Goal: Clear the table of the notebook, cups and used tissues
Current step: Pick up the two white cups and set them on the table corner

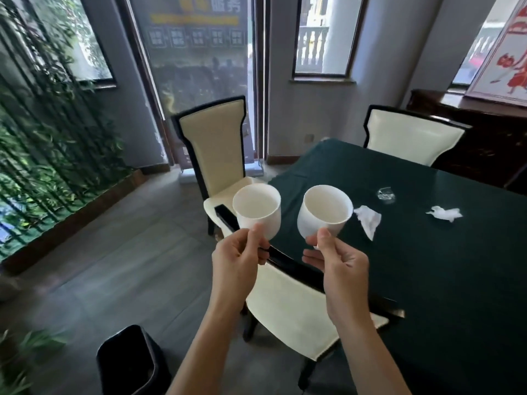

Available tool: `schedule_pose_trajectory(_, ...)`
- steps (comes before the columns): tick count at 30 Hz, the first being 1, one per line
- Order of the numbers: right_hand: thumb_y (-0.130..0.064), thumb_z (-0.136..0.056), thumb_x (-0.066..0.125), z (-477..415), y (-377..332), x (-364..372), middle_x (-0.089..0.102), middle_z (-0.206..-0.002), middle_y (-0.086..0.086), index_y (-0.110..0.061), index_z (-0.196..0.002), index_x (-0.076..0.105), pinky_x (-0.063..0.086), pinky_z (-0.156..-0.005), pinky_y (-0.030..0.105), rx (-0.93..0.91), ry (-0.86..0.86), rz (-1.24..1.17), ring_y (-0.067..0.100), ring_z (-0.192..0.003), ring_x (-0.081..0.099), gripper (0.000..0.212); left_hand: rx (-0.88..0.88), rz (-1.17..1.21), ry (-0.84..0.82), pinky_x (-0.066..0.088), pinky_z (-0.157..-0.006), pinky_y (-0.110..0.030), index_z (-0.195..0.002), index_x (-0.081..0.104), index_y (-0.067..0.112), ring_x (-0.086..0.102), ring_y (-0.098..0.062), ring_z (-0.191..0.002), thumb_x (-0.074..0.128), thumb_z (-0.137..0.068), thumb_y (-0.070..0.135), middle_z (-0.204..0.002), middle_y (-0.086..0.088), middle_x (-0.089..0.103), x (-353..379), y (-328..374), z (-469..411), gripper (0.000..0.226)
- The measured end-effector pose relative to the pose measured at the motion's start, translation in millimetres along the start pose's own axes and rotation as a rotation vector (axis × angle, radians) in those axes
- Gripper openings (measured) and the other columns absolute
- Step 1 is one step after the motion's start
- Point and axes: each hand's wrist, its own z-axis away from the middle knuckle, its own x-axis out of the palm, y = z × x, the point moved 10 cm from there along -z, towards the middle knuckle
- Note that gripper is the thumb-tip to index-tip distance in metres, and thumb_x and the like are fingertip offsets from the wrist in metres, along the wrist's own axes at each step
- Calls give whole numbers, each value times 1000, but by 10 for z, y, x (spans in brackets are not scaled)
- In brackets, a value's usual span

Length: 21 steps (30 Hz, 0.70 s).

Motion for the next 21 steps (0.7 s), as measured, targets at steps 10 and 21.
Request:
schedule_pose_trajectory(10, -31, -99, 67, -227, 12, 1004, 80, -80, 4, -20, -80, 84, 63, -70, 27, -28, -16, -18, 23, -76, 79, 28, 43, 50, -63, 54, -60, -29, -66, 73, 16, 68, -14, -60, 57, -99, 45, -62, -2, 72, -609, -8, -883, 47)
schedule_pose_trajectory(21, -21, -100, 67, -1305, 243, 1345, 81, -84, 7, -11, -86, 83, 63, -72, 28, 18, -38, -72, 21, -79, 78, 23, 46, 45, -157, 54, -59, -23, -70, 74, 8, 67, -15, -61, 57, -107, 27, -63, 0, 71, -239, -159, -2058, 45)
